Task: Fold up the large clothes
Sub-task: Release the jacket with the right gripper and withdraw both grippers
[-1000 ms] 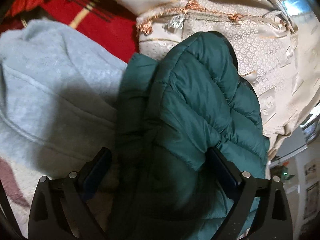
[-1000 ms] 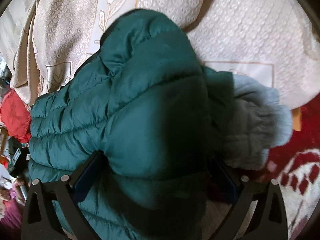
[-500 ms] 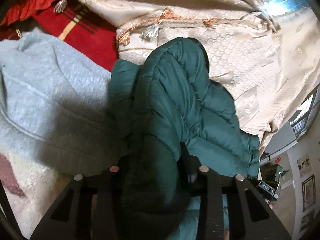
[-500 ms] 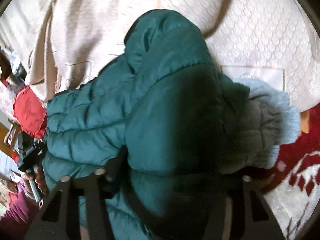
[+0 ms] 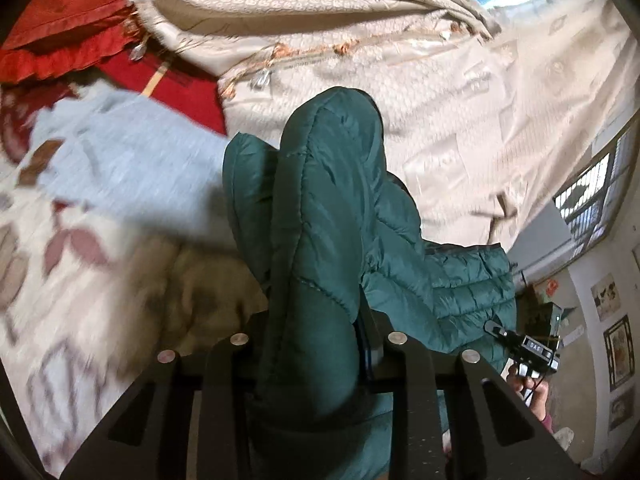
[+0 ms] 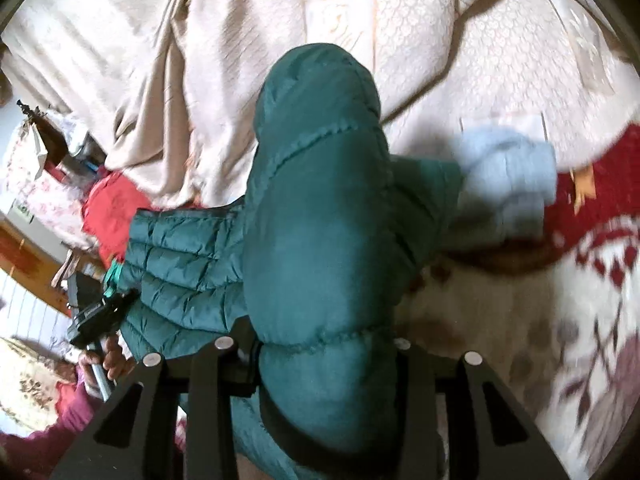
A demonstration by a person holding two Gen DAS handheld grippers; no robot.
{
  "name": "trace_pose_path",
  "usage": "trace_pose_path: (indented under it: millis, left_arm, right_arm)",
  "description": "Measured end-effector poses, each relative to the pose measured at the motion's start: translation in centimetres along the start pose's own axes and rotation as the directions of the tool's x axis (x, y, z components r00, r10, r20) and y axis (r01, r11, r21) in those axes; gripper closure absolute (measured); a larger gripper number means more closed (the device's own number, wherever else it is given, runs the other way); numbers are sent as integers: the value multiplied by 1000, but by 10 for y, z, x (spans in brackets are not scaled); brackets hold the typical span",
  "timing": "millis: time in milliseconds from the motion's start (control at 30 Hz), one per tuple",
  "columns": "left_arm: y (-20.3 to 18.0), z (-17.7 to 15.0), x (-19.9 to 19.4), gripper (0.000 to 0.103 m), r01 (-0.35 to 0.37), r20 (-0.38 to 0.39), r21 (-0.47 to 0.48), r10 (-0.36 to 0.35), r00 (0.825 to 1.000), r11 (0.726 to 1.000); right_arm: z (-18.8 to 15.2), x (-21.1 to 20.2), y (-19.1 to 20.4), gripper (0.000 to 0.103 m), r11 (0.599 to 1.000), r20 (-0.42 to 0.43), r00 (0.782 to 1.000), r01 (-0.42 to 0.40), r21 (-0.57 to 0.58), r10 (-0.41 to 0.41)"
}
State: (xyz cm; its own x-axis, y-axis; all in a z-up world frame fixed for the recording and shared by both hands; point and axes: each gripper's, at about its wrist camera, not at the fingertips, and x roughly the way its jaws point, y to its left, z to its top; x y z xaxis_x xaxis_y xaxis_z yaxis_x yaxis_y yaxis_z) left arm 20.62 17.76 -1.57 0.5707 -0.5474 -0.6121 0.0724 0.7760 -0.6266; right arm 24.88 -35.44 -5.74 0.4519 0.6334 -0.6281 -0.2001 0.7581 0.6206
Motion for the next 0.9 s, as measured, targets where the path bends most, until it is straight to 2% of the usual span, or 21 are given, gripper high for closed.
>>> trace_pose_path:
  millis: [67, 133, 167, 200, 233, 267, 300, 333, 400, 500, 533, 667, 733, 900]
  left_arm:
    - [3, -13, -9, 92, -19, -33, -20, 18, 999, 1000]
    - [7, -25, -9, 87, -71, -61, -34, 69, 996, 997]
    - [11, -31, -5, 85, -117, -69, -29, 115, 991, 993]
    - [14, -35, -2, 80, -149, -69, -24, 147, 987, 989]
    - [19, -39, 5, 71, -195, -73, -20, 193, 978, 981]
    - [24, -42, 11, 65, -239, -79, -12, 237, 968, 971]
    - [26, -42, 16, 56, -266, -69, -6, 264, 962, 964]
    - [26, -45, 16, 50, -287, -45, -2, 287, 957, 958]
    - [20, -47, 10, 50, -343, 5, 18, 343, 939, 939]
    - [3, -50, -4, 50, -421, 57, 63, 418, 907, 905]
    - [-3, -51, -10, 50, -440, 76, 75, 435, 897, 895]
    - [-25, -54, -24, 50, -486, 143, 105, 471, 871, 868]
    - [-40, -56, -30, 50, -516, 177, 118, 494, 852, 848]
    - [-72, -69, -28, 50, -540, 230, 153, 501, 834, 828]
  right_arm:
    - [-21, -9, 1, 64, 1000, -36, 999, -17, 24, 18]
    - [-40, -13, -1, 62, 999, -63, 998, -3, 41, 5]
    - [-50, -12, -4, 58, 999, -70, 997, 25, 36, -23]
    - [-55, -8, -4, 50, 999, -72, 997, 41, 34, -38]
    - [-60, -4, -9, 43, 997, -76, 995, 70, 41, -67]
    - [-64, 5, -16, 28, 991, -91, 988, 128, 48, -124]
    - [-68, 12, -21, 18, 981, -107, 977, 188, 40, -182]
    - [-72, 22, -26, 16, 968, -121, 962, 250, 30, -245]
    - [-72, 25, -23, 16, 964, -101, 961, 264, 35, -259]
    - [-69, 18, -7, 16, 944, -71, 941, 331, -9, -331]
    - [-72, 8, 1, 16, 929, -45, 928, 367, -43, -369]
    - [-71, -18, 29, 16, 897, 44, 902, 433, -92, -430]
    - [-72, -29, 39, 16, 893, 75, 898, 440, -94, -434]
    - [-77, -17, 86, 16, 895, 115, 904, 425, -134, -412]
